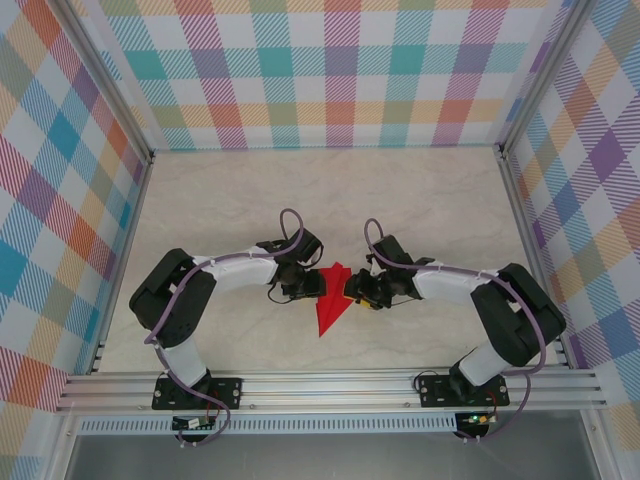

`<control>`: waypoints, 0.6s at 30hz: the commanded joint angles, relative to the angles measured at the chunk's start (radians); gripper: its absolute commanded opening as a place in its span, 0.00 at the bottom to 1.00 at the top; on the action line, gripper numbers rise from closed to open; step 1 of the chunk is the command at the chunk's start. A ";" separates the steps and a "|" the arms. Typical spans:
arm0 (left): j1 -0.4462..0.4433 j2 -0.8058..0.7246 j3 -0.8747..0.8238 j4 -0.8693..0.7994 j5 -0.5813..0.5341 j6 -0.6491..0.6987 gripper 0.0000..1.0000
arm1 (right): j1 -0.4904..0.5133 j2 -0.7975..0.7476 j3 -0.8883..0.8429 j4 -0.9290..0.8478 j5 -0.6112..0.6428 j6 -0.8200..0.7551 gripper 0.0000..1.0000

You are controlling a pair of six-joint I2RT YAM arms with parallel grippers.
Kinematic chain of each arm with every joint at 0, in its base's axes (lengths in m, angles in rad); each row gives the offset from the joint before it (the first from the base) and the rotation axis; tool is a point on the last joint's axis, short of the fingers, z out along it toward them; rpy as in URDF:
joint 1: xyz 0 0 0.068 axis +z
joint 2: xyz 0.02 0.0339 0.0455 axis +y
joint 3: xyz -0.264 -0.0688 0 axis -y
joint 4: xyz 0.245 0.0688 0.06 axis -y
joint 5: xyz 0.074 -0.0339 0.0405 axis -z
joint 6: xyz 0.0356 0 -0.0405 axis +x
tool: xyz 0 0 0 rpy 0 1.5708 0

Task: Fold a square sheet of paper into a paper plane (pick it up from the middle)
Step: Fourth fold the wing at the center of the table.

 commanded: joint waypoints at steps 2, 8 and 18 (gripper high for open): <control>-0.023 0.048 0.008 0.002 0.007 0.024 0.36 | 0.005 0.027 0.029 0.003 0.002 0.007 0.42; -0.031 0.054 0.014 -0.006 0.008 0.032 0.35 | 0.005 0.050 0.036 0.012 -0.006 0.006 0.42; -0.037 0.068 0.017 -0.008 0.009 0.033 0.32 | 0.007 0.069 0.036 0.075 -0.058 0.030 0.41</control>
